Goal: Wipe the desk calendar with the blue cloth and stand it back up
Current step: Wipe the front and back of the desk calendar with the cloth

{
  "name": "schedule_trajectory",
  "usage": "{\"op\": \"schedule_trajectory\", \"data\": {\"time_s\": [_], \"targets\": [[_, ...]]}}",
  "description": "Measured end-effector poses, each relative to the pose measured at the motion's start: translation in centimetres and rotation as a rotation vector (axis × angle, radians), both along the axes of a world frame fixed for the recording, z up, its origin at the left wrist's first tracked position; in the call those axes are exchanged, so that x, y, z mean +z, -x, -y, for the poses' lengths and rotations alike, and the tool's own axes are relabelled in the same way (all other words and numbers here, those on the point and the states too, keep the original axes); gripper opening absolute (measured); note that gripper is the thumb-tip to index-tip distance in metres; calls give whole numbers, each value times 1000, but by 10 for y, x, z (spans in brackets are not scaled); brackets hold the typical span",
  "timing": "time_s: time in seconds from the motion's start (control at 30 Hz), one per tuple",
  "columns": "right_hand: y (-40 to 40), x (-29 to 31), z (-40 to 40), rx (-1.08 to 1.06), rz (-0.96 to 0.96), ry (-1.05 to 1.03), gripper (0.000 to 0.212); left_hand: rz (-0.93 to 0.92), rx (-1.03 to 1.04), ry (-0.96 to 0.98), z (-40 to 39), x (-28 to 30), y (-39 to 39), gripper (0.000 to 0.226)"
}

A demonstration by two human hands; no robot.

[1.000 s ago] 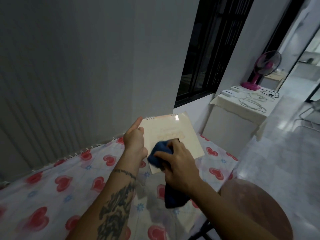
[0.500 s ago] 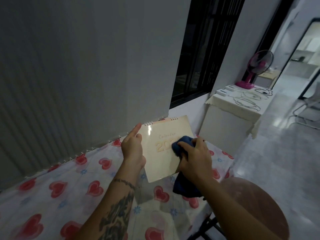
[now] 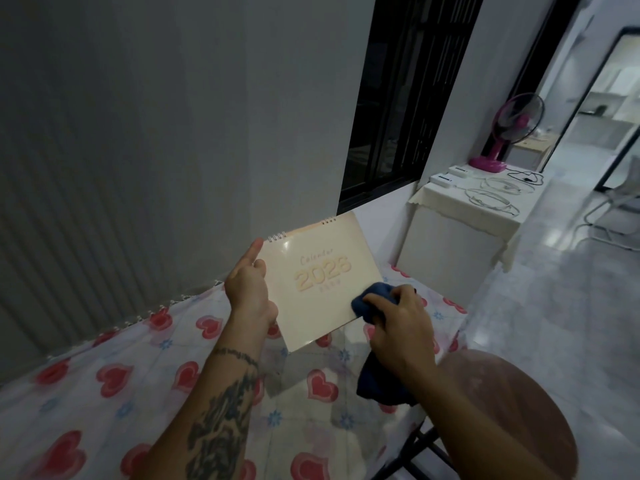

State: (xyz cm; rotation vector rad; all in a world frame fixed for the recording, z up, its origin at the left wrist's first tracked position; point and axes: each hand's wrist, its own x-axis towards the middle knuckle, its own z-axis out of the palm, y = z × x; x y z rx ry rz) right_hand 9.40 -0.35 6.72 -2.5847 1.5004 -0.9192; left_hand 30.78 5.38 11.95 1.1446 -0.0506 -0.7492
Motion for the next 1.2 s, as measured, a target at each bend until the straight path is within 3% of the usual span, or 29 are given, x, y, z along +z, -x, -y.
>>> {"op": "schedule_trajectory", "data": {"time_s": [0.2,0.3,0.5,0.7,0.87,1.07,1.2], "targets": [[1,-5,-3,162,-71,11,31,-3,-11,-2,0,-1,2,42],[5,-2,9,91,-126,-42,33,62,-46,16,1,-2,9,47],[-14,19,13,21,-29,-4,28,247,-125,44,9,-4,23,47],[-21,11,0,283,-69,-45,31,375,-208,35,8,-21,34,43],[-30,22,14,27,135,-79,32,465,-241,4,10,-23,41,52],[-36,18,2,273,-9,-66,34,478,-267,-67,5,-31,41,57],[-37,31,20,62,85,-61,30,500,-236,-79,5,-29,44,60]]}}
